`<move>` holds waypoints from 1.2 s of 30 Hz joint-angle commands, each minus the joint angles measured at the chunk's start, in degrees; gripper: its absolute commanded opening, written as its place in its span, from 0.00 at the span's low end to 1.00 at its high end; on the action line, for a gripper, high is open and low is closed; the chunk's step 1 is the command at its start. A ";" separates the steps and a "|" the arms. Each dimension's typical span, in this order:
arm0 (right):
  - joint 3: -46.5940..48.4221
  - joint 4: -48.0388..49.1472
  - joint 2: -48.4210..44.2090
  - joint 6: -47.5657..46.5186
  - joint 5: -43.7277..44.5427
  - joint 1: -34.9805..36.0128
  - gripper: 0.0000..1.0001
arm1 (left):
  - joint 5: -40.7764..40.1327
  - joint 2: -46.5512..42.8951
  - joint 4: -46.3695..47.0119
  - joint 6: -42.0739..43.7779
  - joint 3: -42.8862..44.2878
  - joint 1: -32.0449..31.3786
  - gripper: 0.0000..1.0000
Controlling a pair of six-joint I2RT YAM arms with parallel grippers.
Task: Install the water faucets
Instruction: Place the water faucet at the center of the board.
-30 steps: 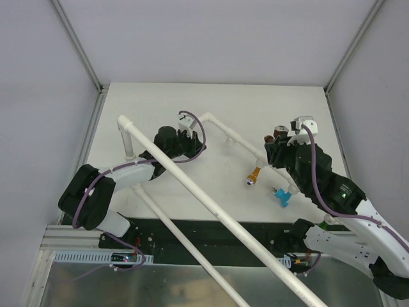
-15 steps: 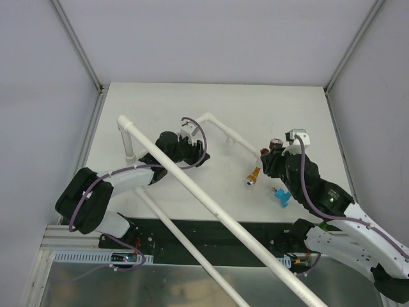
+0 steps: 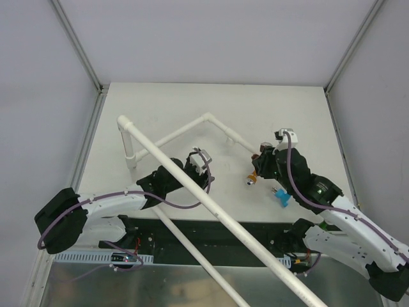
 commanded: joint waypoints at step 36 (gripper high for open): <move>5.17 15.84 17.16 8.49 -13.36 -0.55 0.89 | -1.97 -21.97 -12.77 6.64 -5.53 -6.53 0.56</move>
